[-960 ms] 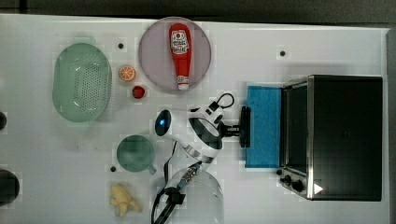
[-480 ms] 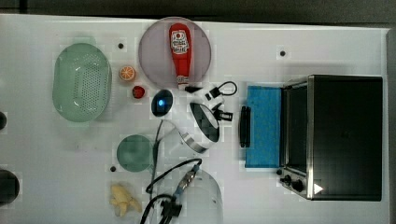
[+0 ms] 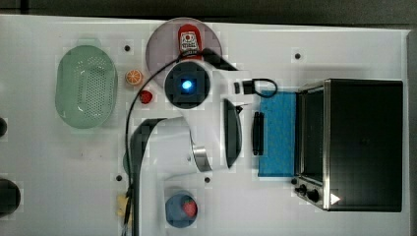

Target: Flap open oven.

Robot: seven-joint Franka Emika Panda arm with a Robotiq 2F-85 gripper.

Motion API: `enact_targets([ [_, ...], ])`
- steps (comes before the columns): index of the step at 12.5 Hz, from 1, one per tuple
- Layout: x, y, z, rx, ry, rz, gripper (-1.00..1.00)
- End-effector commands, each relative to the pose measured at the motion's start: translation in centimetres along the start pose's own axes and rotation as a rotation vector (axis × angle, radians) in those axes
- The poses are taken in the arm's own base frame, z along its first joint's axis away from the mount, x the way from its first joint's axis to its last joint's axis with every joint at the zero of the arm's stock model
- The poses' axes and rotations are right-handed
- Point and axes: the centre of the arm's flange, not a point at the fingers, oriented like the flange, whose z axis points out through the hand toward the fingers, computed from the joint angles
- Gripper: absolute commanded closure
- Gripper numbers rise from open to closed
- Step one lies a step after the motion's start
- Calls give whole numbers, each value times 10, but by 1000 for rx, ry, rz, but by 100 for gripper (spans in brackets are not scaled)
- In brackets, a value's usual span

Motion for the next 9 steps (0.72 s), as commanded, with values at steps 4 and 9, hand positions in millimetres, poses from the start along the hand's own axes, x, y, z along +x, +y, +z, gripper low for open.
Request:
enact_targets([
  [4, 30, 80, -159, 42, -170, 243, 65],
  [9, 28, 92, -207, 38, -193, 231, 65],
])
